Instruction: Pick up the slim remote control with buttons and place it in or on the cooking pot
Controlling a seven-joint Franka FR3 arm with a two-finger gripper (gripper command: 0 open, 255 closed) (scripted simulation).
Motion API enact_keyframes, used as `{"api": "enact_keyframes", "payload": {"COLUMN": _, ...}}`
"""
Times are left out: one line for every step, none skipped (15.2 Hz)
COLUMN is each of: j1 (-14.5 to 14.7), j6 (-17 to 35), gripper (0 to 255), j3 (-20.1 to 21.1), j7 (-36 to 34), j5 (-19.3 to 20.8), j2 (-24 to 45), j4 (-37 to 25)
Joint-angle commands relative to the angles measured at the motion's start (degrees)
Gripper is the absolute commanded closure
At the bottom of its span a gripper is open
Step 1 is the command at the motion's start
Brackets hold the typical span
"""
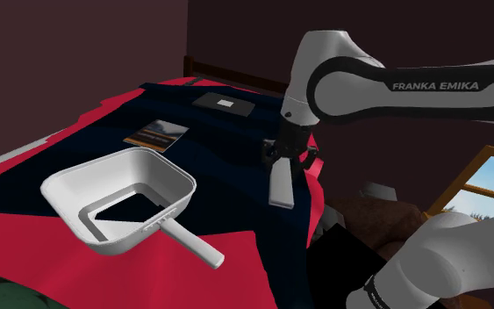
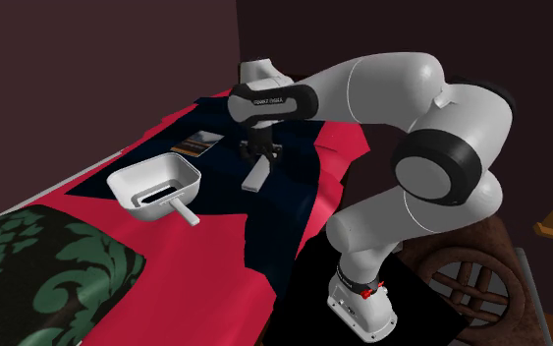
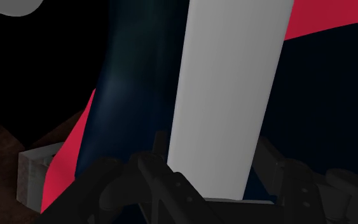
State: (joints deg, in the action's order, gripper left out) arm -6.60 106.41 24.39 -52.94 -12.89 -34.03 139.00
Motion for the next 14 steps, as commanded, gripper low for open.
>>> {"api": "enact_keyframes", "payload": {"j1": -0.1, "j6": -1.6, "gripper": 255, "j3": -0.4, "j7": 0.1, "j5": 0.3, "j2": -0.2, "j4": -1.4}}
{"api": "enact_keyframes", "payload": {"j1": -0.2, "j6": -2.4, "gripper": 255, "j3": -0.6, "j7": 0.1, "j5": 0.4, "j2": -0.3, "j4": -2.1}}
{"api": "enact_keyframes", "payload": {"j1": -0.2, "j6": -3.2, "gripper": 255, "j3": -0.7, "j7": 0.1, "j5": 0.5, "j2": -0.3, "j4": -2.8}}
{"api": "enact_keyframes", "payload": {"j1": -0.3, "j6": -4.0, "gripper": 255, "j3": -0.9, "j7": 0.1, "j5": 0.6, "j2": -0.4, "j4": -3.6}}
{"api": "enact_keyframes", "payload": {"j1": -0.3, "j6": -4.7, "gripper": 255, "j3": -1.0, "j7": 0.1, "j5": 0.7, "j2": -0.4, "j4": -4.3}}
{"api": "enact_keyframes", "payload": {"j1": -0.4, "j6": -5.5, "gripper": 255, "j3": -1.1, "j7": 0.1, "j5": 0.8, "j2": -0.4, "j4": -5.0}}
{"api": "enact_keyframes", "payload": {"j1": -0.4, "j6": -6.3, "gripper": 255, "j3": -1.3, "j7": 0.0, "j5": 0.9, "j2": -0.4, "j4": -5.8}}
{"api": "enact_keyframes", "payload": {"j1": -0.4, "j6": -6.3, "gripper": 255, "j3": -1.3, "j7": 0.0, "j5": 0.9, "j2": -0.4, "j4": -5.8}}
{"api": "enact_keyframes", "payload": {"j1": -0.4, "j6": -6.0, "gripper": 255, "j3": 0.0, "j7": -1.3, "j5": 0.7, "j2": 1.1, "j4": -7.2}}
{"api": "enact_keyframes", "payload": {"j1": -0.4, "j6": -5.7, "gripper": 255, "j3": 1.3, "j7": -2.7, "j5": 0.6, "j2": 2.7, "j4": -8.6}}
{"api": "enact_keyframes", "payload": {"j1": -0.4, "j6": -5.4, "gripper": 255, "j3": 2.6, "j7": -4.2, "j5": 0.6, "j2": 4.3, "j4": -10.1}}
{"api": "enact_keyframes", "payload": {"j1": -0.4, "j6": -5.2, "gripper": 255, "j3": 3.9, "j7": -5.6, "j5": 0.7, "j2": 6.0, "j4": -11.7}}
{"api": "enact_keyframes", "payload": {"j1": -0.5, "j6": -4.9, "gripper": 255, "j3": 5.2, "j7": -7.1, "j5": 0.9, "j2": 7.7, "j4": -13.3}}
{"api": "enact_keyframes", "payload": {"j1": -0.6, "j6": -4.7, "gripper": 255, "j3": 6.5, "j7": -8.6, "j5": 1.2, "j2": 9.5, "j4": -14.9}}
